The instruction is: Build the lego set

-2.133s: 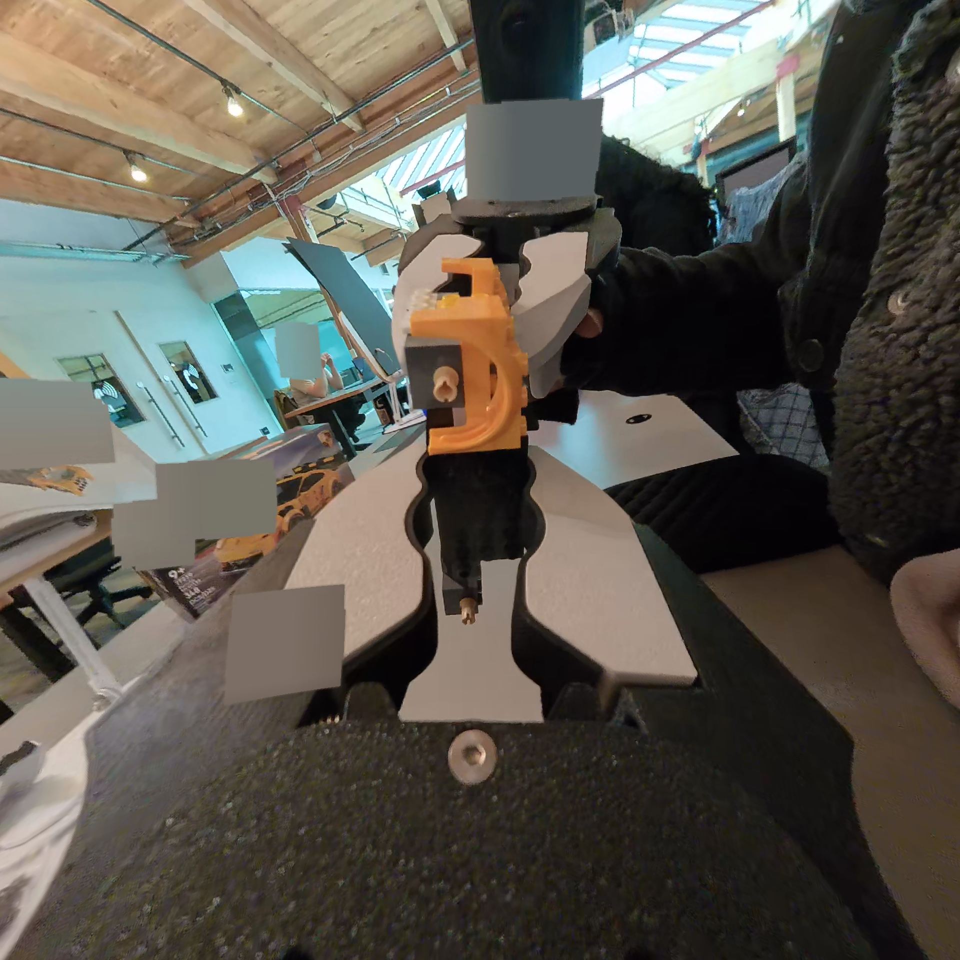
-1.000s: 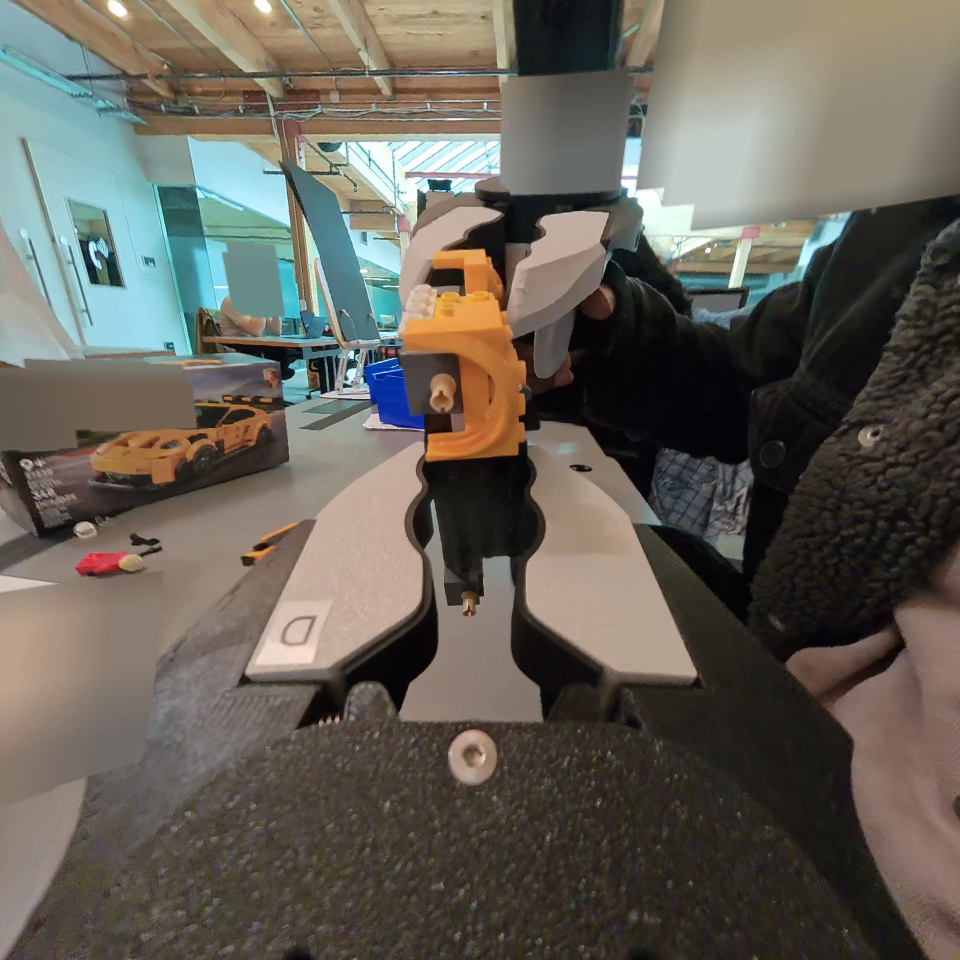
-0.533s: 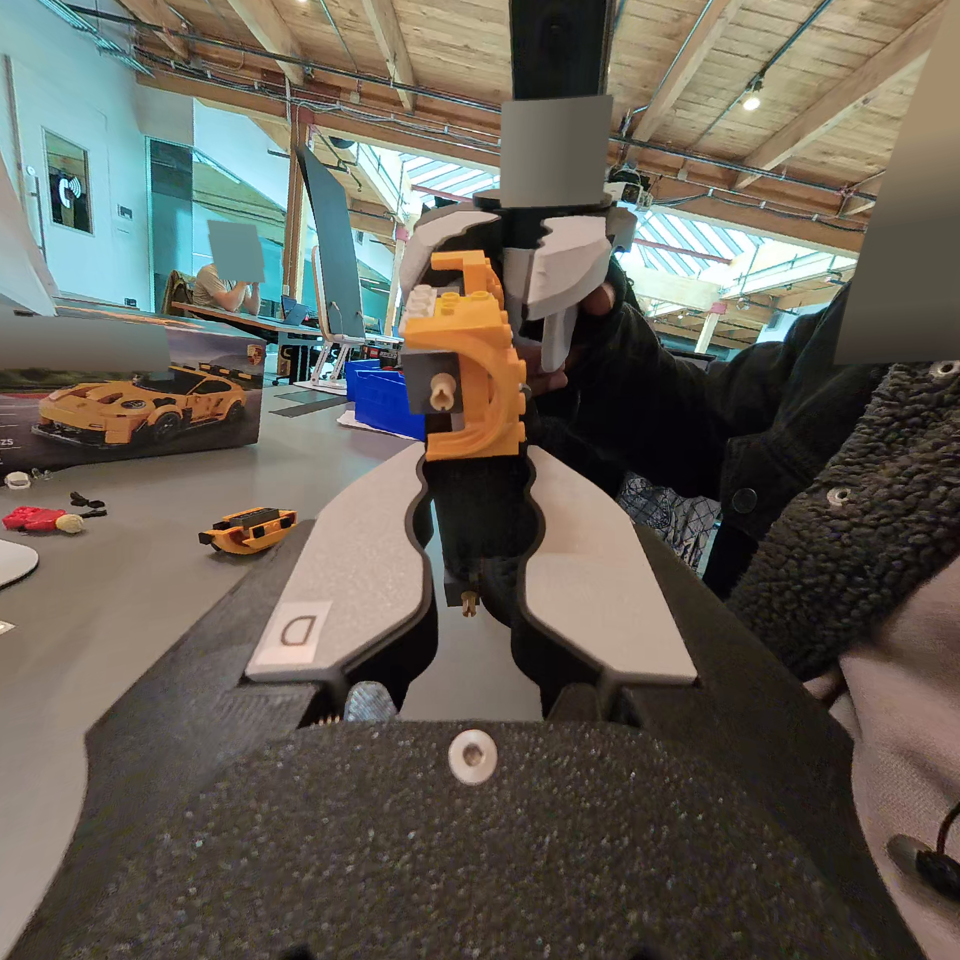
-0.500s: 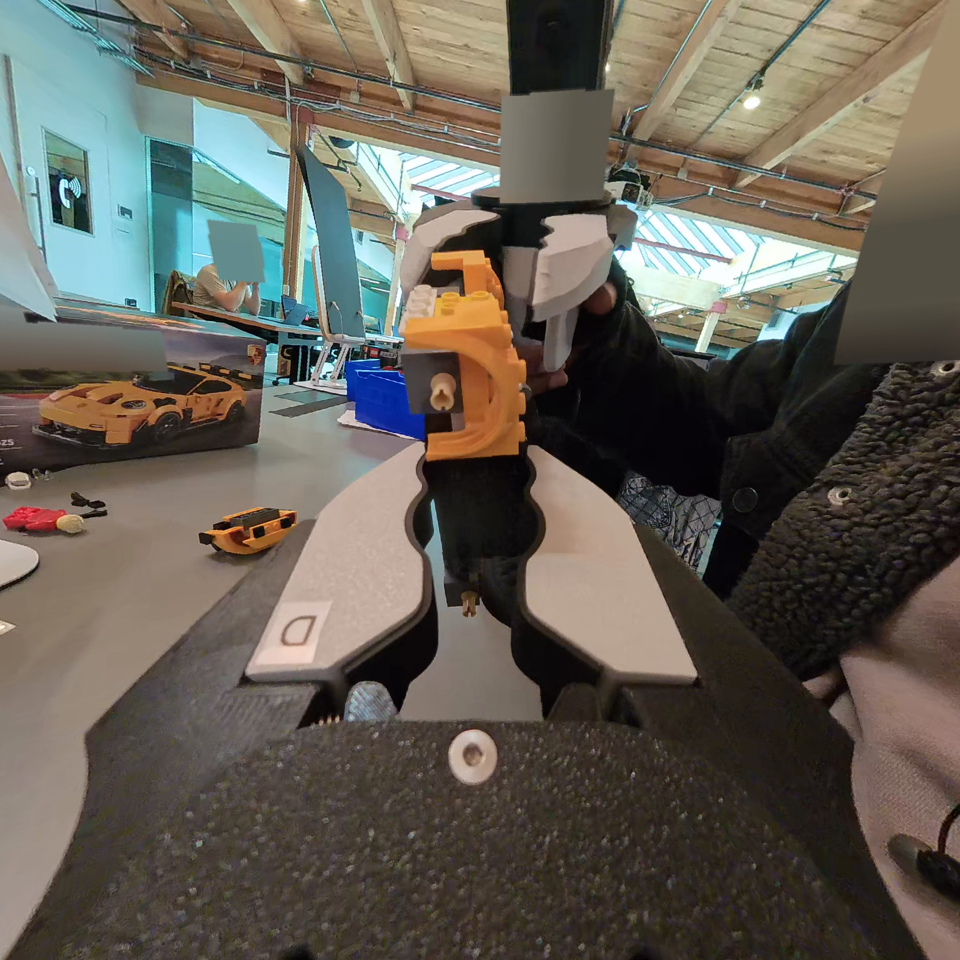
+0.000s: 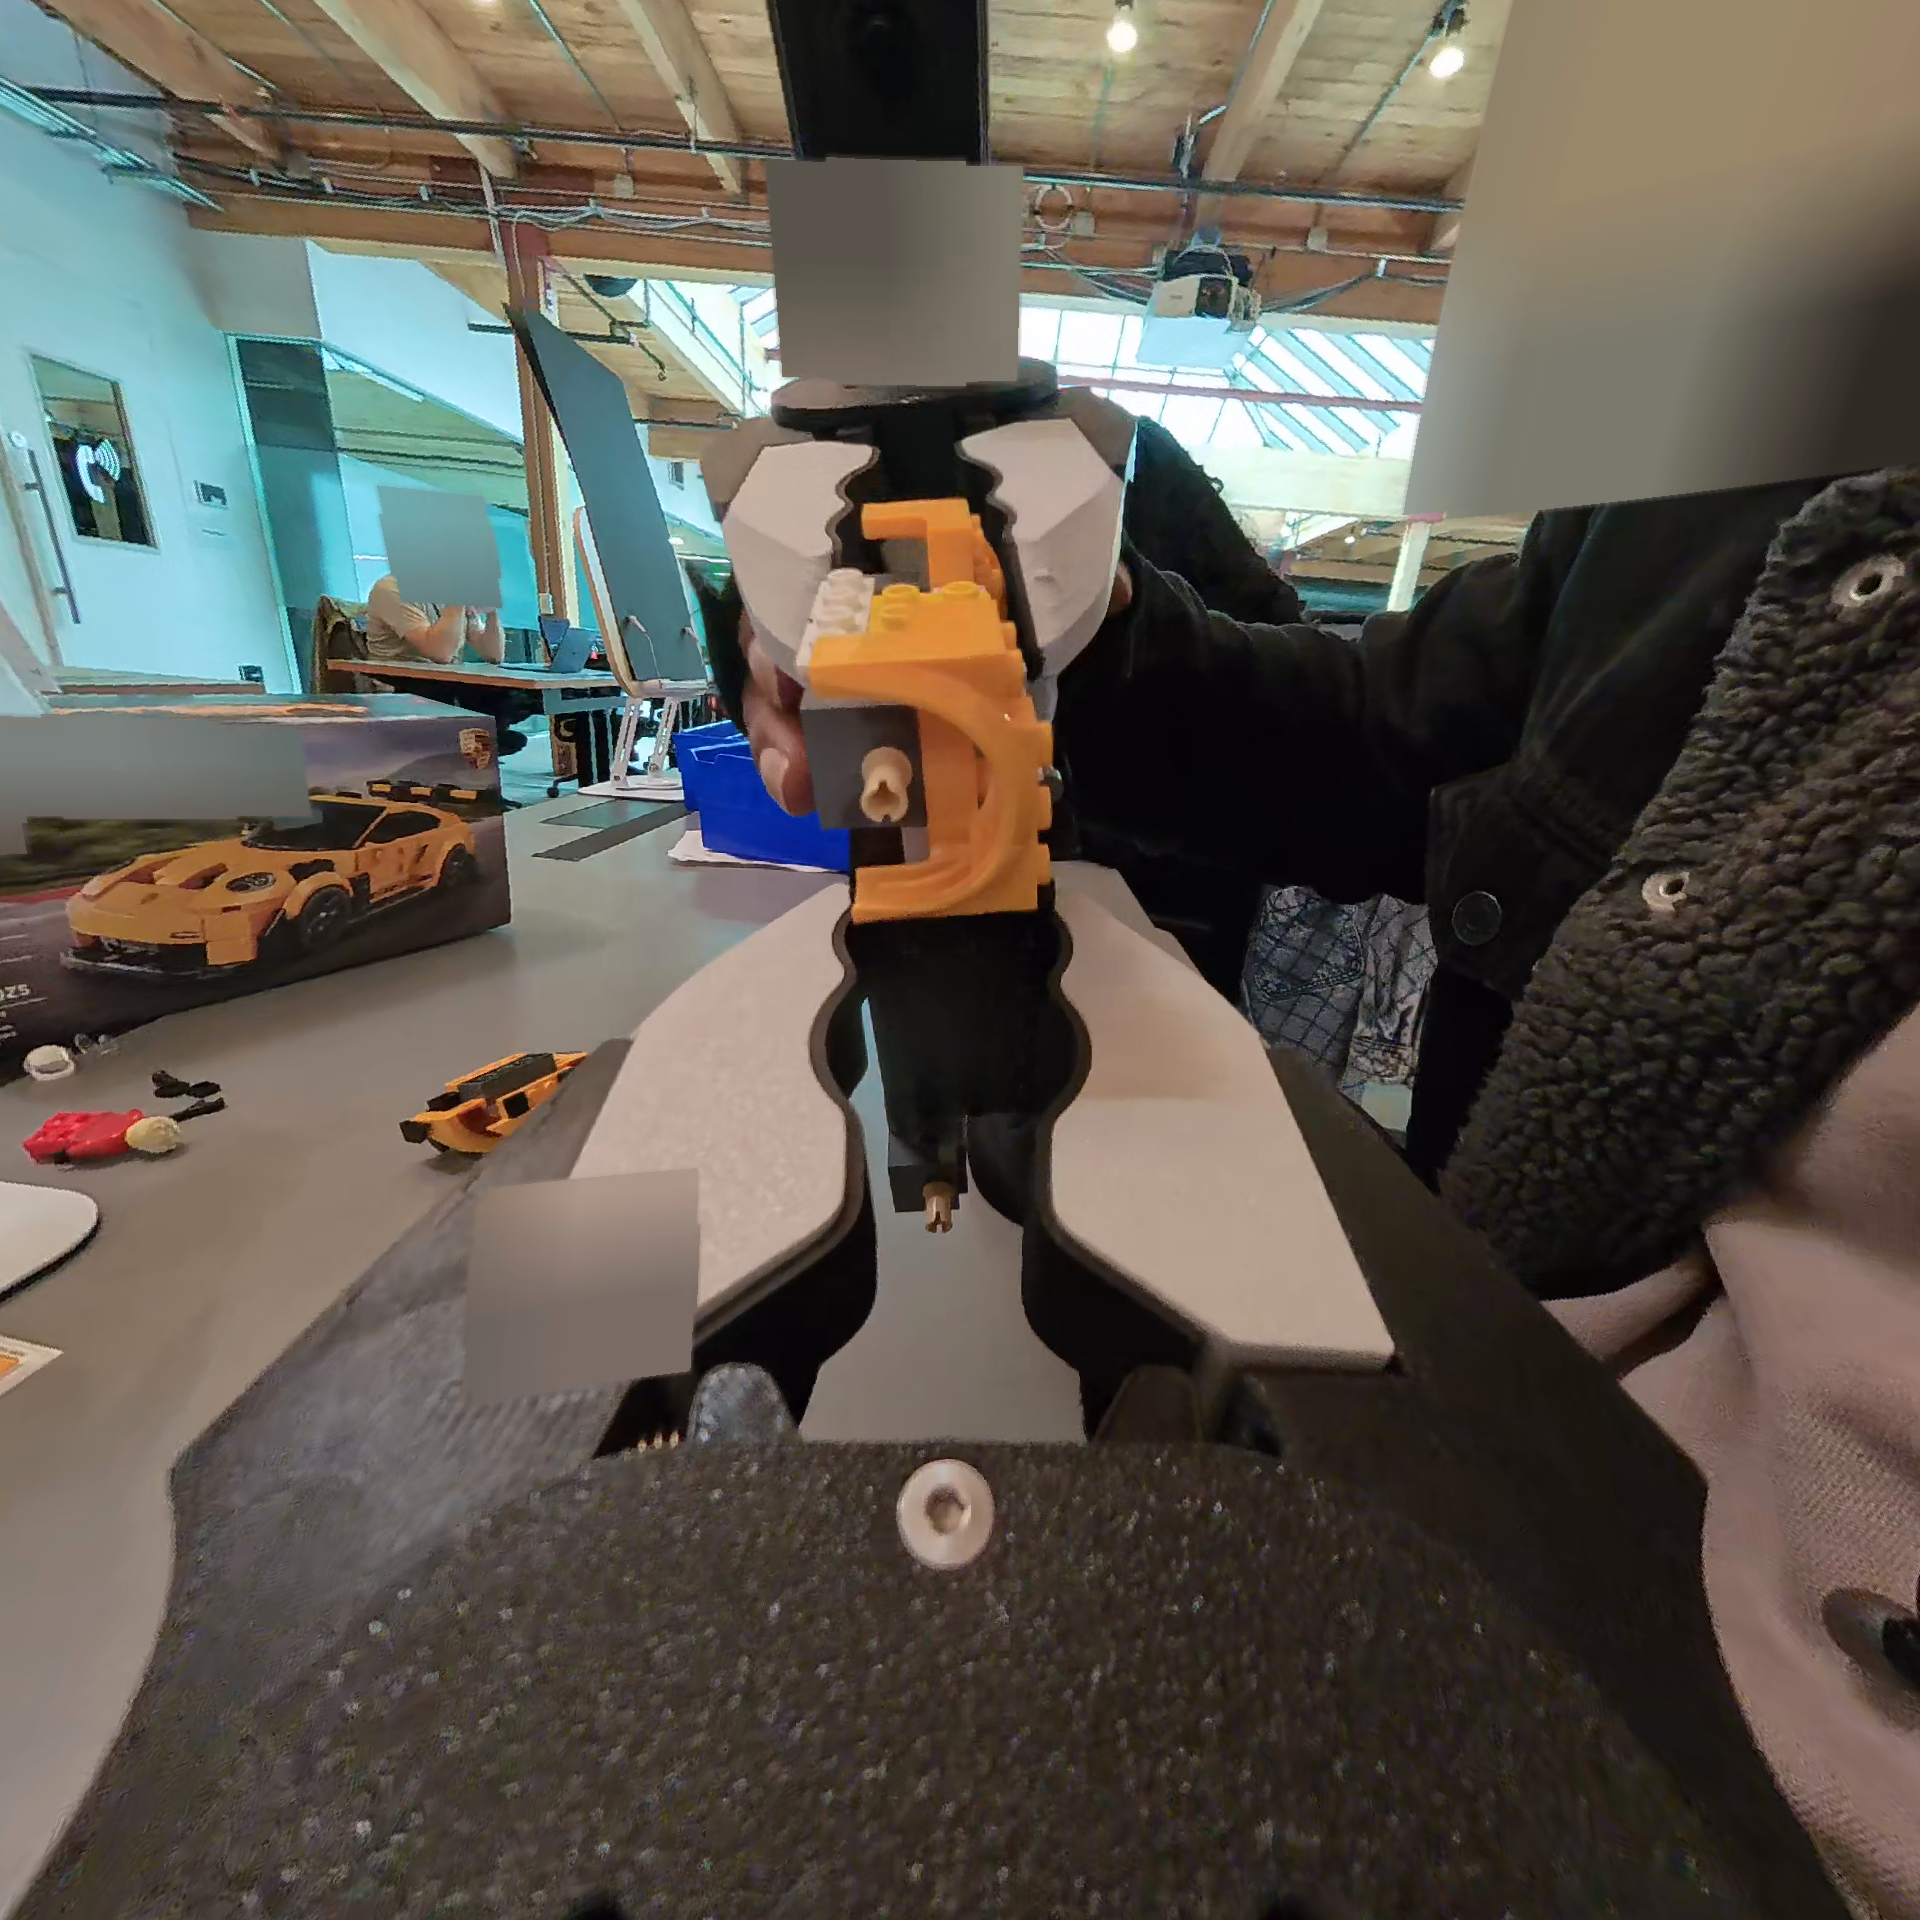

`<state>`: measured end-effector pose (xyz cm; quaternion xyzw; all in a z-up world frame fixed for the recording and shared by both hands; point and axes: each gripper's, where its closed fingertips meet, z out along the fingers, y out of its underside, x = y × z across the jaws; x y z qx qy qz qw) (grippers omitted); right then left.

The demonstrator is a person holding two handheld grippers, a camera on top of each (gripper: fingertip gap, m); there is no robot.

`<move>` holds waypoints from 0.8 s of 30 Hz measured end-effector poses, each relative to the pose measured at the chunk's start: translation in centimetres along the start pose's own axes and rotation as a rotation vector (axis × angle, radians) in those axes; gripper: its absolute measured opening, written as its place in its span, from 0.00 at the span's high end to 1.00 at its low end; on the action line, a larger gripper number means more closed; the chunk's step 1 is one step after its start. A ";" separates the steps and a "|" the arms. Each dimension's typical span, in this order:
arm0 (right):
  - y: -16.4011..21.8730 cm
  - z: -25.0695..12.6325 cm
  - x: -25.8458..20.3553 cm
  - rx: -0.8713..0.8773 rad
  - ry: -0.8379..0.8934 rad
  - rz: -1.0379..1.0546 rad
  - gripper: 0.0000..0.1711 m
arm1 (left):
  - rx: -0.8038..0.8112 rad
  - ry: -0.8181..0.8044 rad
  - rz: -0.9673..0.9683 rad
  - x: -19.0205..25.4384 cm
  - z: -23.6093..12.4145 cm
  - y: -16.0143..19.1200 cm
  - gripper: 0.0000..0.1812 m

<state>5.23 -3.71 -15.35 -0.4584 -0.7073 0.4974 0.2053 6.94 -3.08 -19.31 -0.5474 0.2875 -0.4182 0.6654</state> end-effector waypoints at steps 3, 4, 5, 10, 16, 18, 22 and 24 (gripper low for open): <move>0.1 0.0 -0.2 0.004 0.003 -0.026 0.83 | -0.013 0.000 0.032 0.1 0.0 0.1 0.84; 0.1 0.0 -0.4 0.007 0.004 -0.035 0.83 | -0.019 0.001 0.045 0.2 0.0 0.2 0.84; 0.1 0.1 -0.5 0.008 0.008 -0.044 0.83 | -0.026 0.000 0.055 0.2 0.1 0.3 0.84; 0.1 0.2 -0.9 0.017 0.038 -0.079 0.85 | -0.077 -0.011 0.125 0.4 0.3 0.9 0.84; 0.2 0.1 -1.0 0.035 0.093 -0.111 0.86 | -0.100 -0.029 0.151 0.5 0.4 1.0 0.83; 0.3 0.1 -0.8 0.032 0.127 -0.102 0.86 | -0.102 -0.034 0.128 0.4 0.5 1.0 0.84; 0.3 0.0 -0.3 0.045 0.188 -0.102 0.86 | -0.101 -0.048 0.104 0.1 0.5 1.0 0.84; 0.3 -0.1 0.1 0.041 0.237 -0.111 0.86 | -0.092 -0.053 0.082 -0.1 0.4 0.9 0.84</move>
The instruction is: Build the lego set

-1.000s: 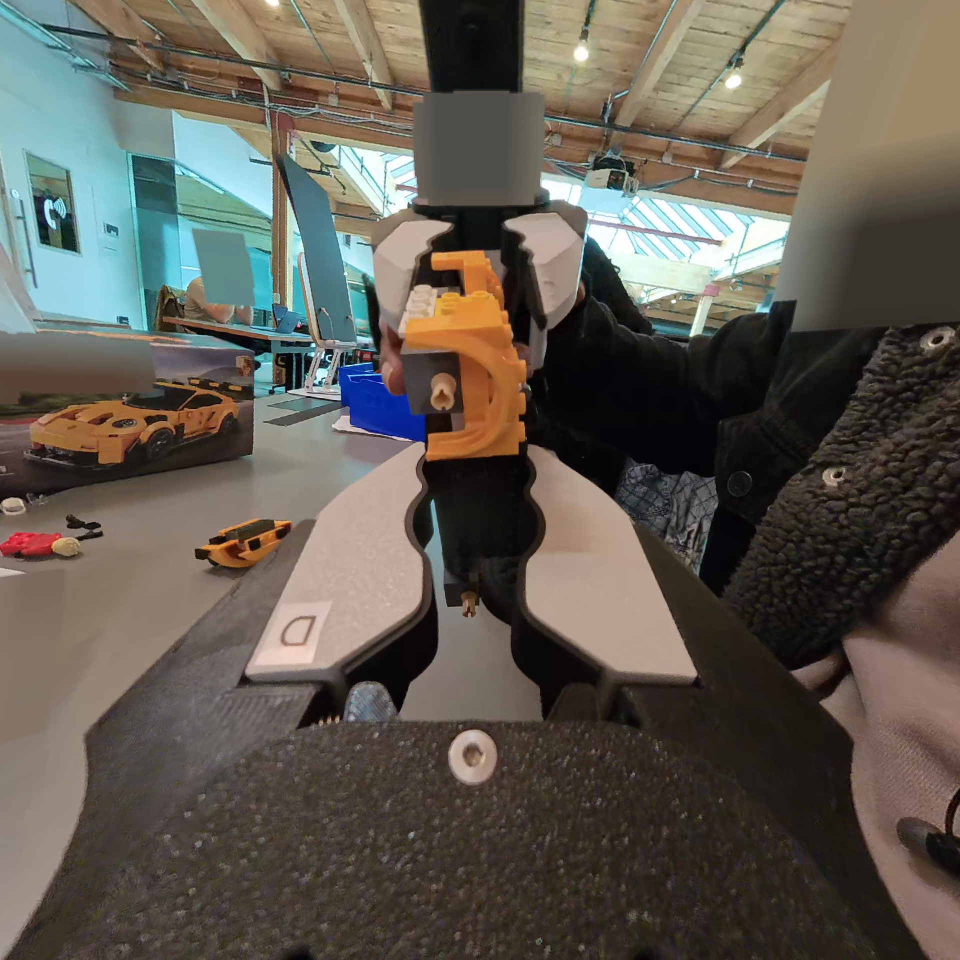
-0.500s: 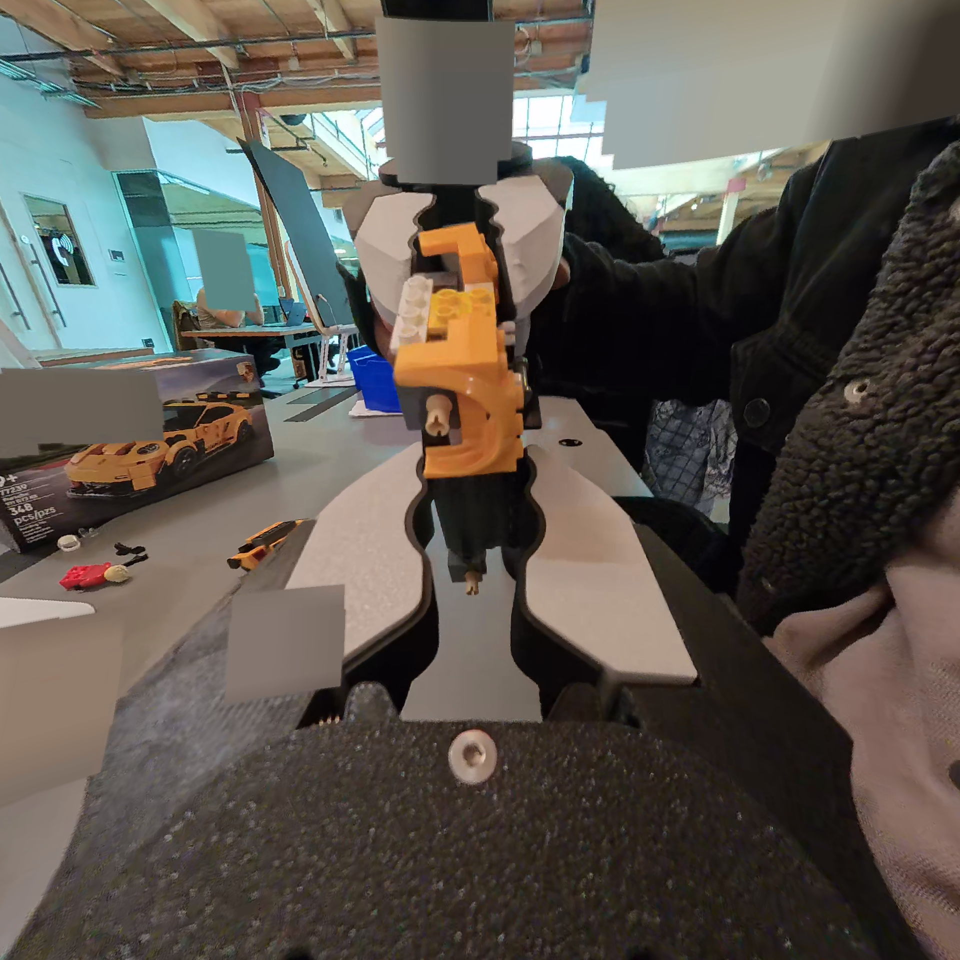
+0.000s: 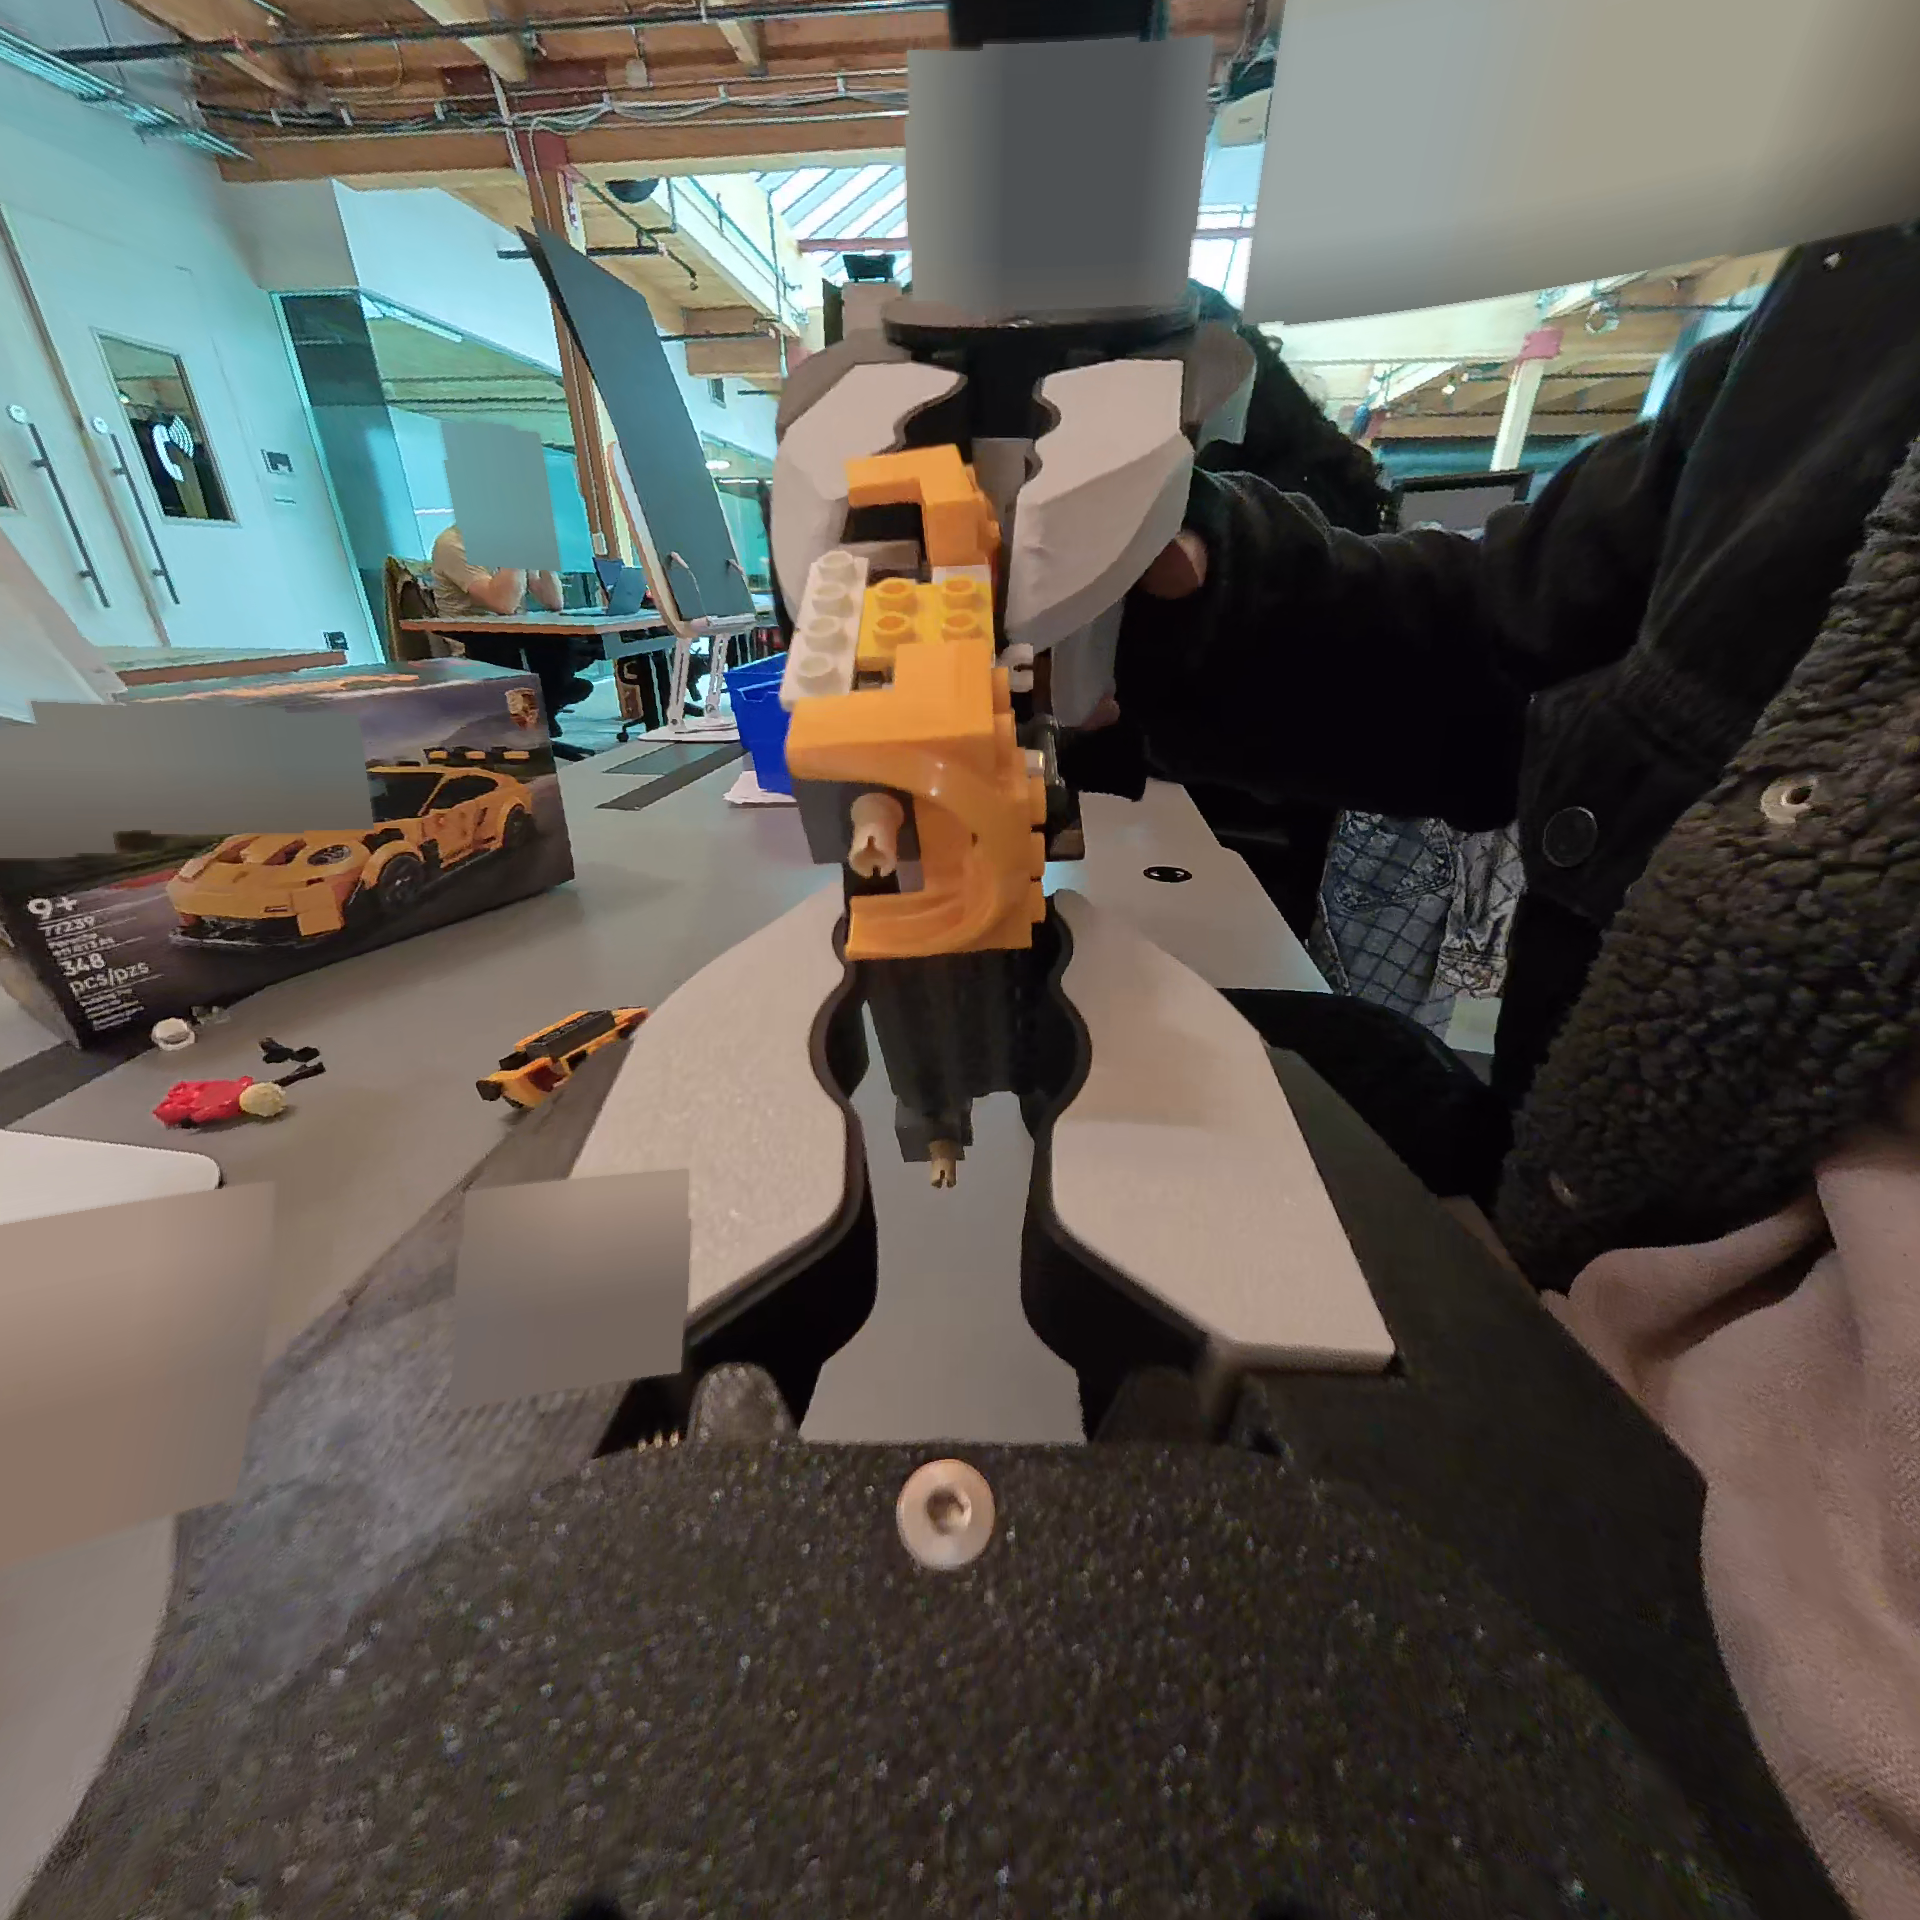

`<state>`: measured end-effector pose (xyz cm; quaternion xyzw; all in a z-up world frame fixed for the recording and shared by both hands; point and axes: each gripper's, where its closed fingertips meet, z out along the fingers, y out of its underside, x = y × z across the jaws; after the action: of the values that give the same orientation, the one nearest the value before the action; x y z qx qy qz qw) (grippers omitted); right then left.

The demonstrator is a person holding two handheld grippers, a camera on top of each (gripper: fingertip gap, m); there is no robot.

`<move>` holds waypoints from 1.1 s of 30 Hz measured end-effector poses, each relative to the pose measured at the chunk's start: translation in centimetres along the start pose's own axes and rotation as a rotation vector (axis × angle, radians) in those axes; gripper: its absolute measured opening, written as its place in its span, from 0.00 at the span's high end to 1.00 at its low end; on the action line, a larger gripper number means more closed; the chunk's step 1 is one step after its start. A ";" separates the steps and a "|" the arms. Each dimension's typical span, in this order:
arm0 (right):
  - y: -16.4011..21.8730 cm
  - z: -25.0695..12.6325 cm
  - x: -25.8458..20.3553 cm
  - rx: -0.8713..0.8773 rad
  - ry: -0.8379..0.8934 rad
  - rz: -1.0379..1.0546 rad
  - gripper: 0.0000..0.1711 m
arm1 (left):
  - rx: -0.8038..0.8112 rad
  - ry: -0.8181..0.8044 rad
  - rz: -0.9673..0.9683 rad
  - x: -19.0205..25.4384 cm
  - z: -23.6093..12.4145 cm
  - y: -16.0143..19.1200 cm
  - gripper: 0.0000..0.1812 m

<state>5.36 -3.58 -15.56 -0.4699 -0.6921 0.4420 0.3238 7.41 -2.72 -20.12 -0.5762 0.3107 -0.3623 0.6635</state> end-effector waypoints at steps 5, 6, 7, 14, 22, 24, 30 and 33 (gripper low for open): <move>-0.2 0.1 0.7 -0.022 0.092 -0.010 0.85 | 0.025 -0.014 -0.060 -0.5 -0.1 -0.3 0.84; -0.3 0.1 0.8 -0.026 0.103 -0.007 0.84 | 0.029 -0.015 -0.066 -0.5 -0.1 -0.3 0.84; -0.3 0.1 0.9 -0.028 0.108 -0.002 0.84 | 0.034 -0.015 -0.074 -0.6 -0.1 -0.4 0.84; -0.4 -0.3 1.5 -0.067 0.126 -0.002 0.83 | 0.031 -0.048 -0.090 -1.2 -0.3 -0.3 0.84; -0.4 0.1 2.5 -0.095 0.277 -0.067 0.92 | -0.013 -0.152 -0.056 -2.6 -0.6 0.2 0.84; -0.3 0.1 2.7 -0.103 0.301 -0.079 0.92 | -0.020 -0.170 -0.044 -2.8 -0.6 0.3 0.84; -0.5 0.4 2.2 -0.071 0.360 -0.140 0.95 | -0.062 -0.216 0.042 -3.0 -0.7 0.4 0.84; -0.6 0.5 1.9 -0.053 0.381 -0.177 0.95 | -0.085 -0.249 0.116 -3.2 -0.8 0.4 0.84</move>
<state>3.99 -2.06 -15.15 -0.4908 -0.6683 0.2967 0.4739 5.02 -0.49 -20.61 -0.6254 0.2737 -0.2356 0.6917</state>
